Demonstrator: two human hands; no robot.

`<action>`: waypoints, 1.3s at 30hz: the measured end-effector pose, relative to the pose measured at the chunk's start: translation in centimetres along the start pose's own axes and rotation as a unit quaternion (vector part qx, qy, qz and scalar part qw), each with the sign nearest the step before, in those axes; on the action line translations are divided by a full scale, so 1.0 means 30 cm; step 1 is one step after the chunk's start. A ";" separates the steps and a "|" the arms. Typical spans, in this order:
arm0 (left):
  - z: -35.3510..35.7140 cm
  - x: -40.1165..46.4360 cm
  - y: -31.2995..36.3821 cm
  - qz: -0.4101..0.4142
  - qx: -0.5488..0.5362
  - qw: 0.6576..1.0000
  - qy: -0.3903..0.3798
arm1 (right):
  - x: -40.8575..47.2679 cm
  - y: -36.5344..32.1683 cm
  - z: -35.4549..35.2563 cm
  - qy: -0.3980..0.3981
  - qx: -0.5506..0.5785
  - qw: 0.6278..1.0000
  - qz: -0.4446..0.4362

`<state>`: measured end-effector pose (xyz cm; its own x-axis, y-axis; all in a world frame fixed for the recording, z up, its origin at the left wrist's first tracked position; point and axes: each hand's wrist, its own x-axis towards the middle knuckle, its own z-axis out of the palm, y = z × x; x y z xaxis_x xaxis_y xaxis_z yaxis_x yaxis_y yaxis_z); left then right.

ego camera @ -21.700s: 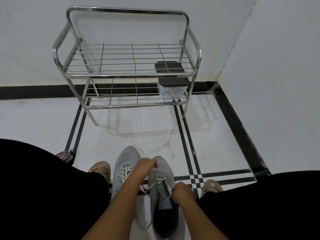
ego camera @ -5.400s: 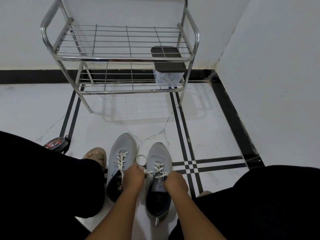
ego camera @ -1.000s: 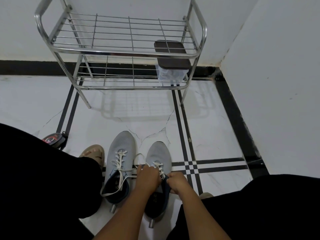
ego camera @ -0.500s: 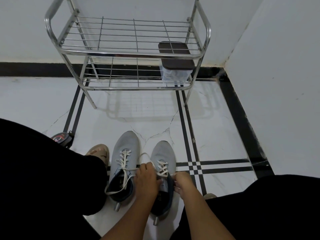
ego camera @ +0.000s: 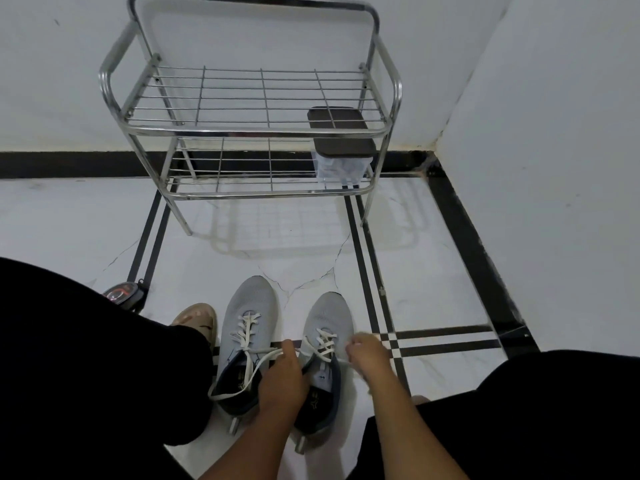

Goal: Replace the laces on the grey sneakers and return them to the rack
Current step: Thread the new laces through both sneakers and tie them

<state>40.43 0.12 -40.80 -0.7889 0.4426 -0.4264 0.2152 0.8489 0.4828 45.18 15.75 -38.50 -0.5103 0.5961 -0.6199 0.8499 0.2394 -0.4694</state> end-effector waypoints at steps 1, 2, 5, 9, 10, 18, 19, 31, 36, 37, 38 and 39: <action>-0.001 -0.002 -0.003 0.012 -0.003 1.000 -0.007 | -0.008 0.020 0.057 -0.049 -0.041 0.998 0.000; 0.002 0.000 -0.002 0.020 -0.007 1.000 -0.013 | -0.017 0.035 0.084 -0.061 -0.057 0.996 0.013; 0.003 0.009 -0.019 0.002 0.007 1.000 -0.010 | -0.006 0.051 0.052 0.008 0.016 0.990 0.139; 0.019 0.025 -0.022 0.033 0.039 0.997 -0.051 | 0.007 0.074 -0.031 0.043 -0.008 0.971 0.235; 0.025 0.031 -0.018 0.048 0.048 0.996 -0.061 | 0.001 0.062 -0.019 0.030 -0.017 0.977 0.210; 0.024 0.106 -0.021 0.028 0.073 0.995 -0.054 | -0.019 0.025 0.080 -0.024 -0.021 0.999 -0.003; 0.026 0.106 -0.021 0.025 0.067 0.996 -0.052 | -0.018 0.023 0.079 -0.026 -0.030 0.999 -0.011; 0.019 0.103 -0.007 -0.038 0.033 0.998 -0.022 | -0.003 0.038 0.092 0.016 -0.143 0.989 0.023; -0.007 0.089 0.001 -0.036 -0.020 0.999 0.032 | -0.001 -0.006 0.052 0.032 0.027 0.997 0.070; -0.014 0.088 0.014 -0.044 -0.034 0.998 0.036 | 0.006 -0.030 0.032 0.051 0.062 0.993 0.081; -0.022 0.087 0.026 -0.053 -0.038 0.998 0.026 | 0.012 -0.055 0.011 0.068 0.082 0.991 0.080; -0.030 0.086 0.035 -0.059 -0.029 0.998 0.004 | 0.016 -0.079 -0.011 0.077 0.090 0.991 0.066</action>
<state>38.10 1.90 -40.70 -0.8111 0.3387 -0.4768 0.0874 0.8763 0.4738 42.98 15.73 -37.47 -0.3581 0.7258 -0.5873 0.8641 0.0192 -0.5030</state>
